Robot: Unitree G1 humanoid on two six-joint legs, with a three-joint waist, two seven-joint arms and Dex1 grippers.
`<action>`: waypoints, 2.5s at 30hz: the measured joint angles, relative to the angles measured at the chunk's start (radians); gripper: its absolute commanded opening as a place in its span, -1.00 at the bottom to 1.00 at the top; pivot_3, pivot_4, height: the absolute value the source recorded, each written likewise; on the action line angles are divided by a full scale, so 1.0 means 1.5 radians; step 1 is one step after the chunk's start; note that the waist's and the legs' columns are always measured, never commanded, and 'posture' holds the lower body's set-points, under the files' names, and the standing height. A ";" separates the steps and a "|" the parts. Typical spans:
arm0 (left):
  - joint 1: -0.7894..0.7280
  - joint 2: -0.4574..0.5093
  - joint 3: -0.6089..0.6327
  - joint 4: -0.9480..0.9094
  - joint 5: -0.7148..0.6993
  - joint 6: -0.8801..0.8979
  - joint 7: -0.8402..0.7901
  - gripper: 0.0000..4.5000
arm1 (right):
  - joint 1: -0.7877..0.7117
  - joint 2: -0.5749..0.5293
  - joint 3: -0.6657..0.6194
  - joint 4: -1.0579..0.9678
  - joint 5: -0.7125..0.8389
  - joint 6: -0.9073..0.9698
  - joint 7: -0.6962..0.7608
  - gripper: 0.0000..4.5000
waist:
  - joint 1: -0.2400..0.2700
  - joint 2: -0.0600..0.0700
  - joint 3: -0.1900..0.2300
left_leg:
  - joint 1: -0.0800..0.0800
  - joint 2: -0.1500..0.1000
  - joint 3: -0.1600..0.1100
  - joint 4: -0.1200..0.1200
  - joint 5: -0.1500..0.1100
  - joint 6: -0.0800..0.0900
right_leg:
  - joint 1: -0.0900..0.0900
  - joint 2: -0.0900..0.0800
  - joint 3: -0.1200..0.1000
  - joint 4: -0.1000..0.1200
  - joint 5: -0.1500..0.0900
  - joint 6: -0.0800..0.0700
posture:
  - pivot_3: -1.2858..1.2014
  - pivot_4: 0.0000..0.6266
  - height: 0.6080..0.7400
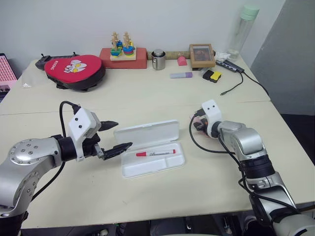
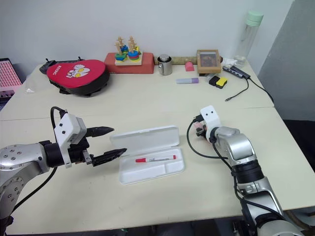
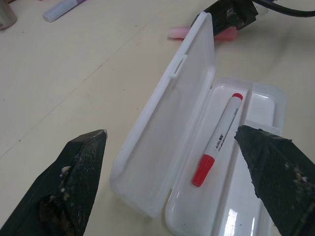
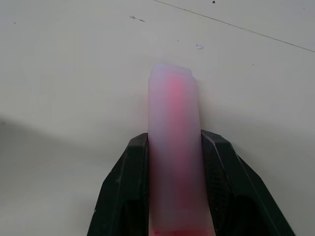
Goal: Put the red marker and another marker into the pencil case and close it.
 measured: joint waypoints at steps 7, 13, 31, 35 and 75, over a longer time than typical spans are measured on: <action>0.004 0.000 0.000 0.000 0.000 0.000 -0.002 1.00 | 0.001 -0.112 0.008 -0.018 0.005 -0.022 0.091 -0.51 | 0.000 0.000 0.000 | -0.005 0.000 0.001 0.000 0.000 0.000 | -0.005 0.000 0.001 0.000 0.001 0.001 | 0.03 -0.52 1.00; 0.014 0.000 0.001 0.000 -0.001 0.000 -0.006 1.00 | 0.001 -0.203 -0.009 -0.067 0.042 -0.041 0.212 -0.51 | -0.007 0.000 0.000 | -0.005 0.000 0.001 0.000 0.000 0.000 | -0.006 0.000 0.001 0.000 0.000 0.001 | 0.03 -0.52 1.00; 0.214 0.116 0.167 0.008 0.010 -0.025 -0.235 1.00 | 0.002 -0.299 0.083 -0.271 0.161 -0.224 0.598 -0.51 | -0.003 -0.001 0.002 | -0.004 0.001 0.003 0.000 -0.001 0.001 | -0.006 0.000 0.002 0.000 -0.002 -0.001 | 0.03 -0.52 1.00; 0.194 0.123 0.165 0.007 0.011 -0.025 -0.238 1.00 | 0.001 -0.242 0.142 -0.272 0.150 -0.262 0.602 -0.51 | -0.004 -0.001 0.002 | -0.005 0.001 0.003 0.000 -0.001 0.001 | -0.006 0.000 0.002 0.000 -0.001 0.001 | 0.03 -0.52 1.00; -0.157 0.214 -0.155 0.191 0.082 -0.105 -0.418 1.00 | -0.004 -0.004 0.349 -0.146 -0.052 -0.360 0.472 -0.51 | -0.005 -0.002 0.002 | -0.004 0.004 0.002 0.001 -0.001 0.001 | -0.007 0.005 0.002 0.004 0.000 0.000 | 0.03 -0.52 1.00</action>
